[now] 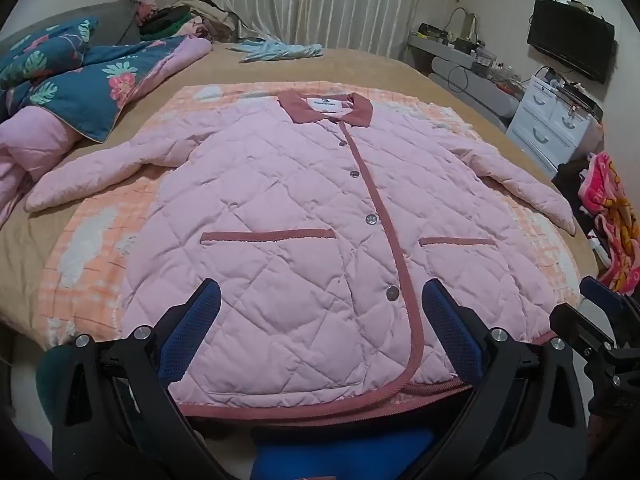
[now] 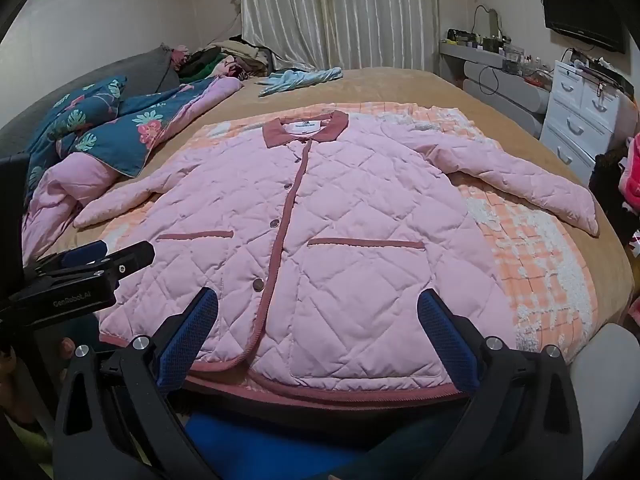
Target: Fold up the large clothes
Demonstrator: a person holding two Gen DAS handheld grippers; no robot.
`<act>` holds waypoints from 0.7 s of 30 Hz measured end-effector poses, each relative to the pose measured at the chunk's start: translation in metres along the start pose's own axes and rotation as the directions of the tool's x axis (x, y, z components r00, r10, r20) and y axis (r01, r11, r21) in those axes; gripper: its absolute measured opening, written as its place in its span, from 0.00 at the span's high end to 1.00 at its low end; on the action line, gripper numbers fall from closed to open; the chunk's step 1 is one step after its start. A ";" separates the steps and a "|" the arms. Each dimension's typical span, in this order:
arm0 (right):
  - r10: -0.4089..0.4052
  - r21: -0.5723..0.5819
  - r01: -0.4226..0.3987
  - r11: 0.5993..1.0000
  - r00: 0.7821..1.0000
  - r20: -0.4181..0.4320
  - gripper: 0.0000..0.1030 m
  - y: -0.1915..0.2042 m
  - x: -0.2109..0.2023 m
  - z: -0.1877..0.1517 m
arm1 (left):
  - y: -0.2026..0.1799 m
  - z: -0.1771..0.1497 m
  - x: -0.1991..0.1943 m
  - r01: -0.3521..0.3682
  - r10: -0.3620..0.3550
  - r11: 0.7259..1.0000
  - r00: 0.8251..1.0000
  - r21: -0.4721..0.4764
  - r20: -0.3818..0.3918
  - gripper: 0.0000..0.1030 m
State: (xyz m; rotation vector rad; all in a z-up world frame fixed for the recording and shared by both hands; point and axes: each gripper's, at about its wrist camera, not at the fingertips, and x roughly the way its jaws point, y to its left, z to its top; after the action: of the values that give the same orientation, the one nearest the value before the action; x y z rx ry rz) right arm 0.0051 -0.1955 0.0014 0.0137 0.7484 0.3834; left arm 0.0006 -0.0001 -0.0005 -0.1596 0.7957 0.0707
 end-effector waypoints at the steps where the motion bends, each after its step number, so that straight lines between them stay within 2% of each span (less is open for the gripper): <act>1: 0.002 0.001 -0.002 1.000 1.000 -0.007 0.04 0.000 0.001 0.000 | 0.000 0.000 0.000 0.002 -0.002 1.000 1.000 0.000 0.001 0.08; 21: 0.007 0.007 -0.007 1.000 1.000 0.007 0.04 -0.001 -0.008 0.000 | -0.012 -0.001 -0.004 0.016 -0.016 1.000 1.000 0.001 0.009 0.08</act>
State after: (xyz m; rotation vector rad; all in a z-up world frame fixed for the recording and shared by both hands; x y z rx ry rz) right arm -0.0003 -0.1988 0.0063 0.0242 0.7434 0.3871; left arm -0.0017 -0.0123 0.0032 -0.1650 0.7854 0.0563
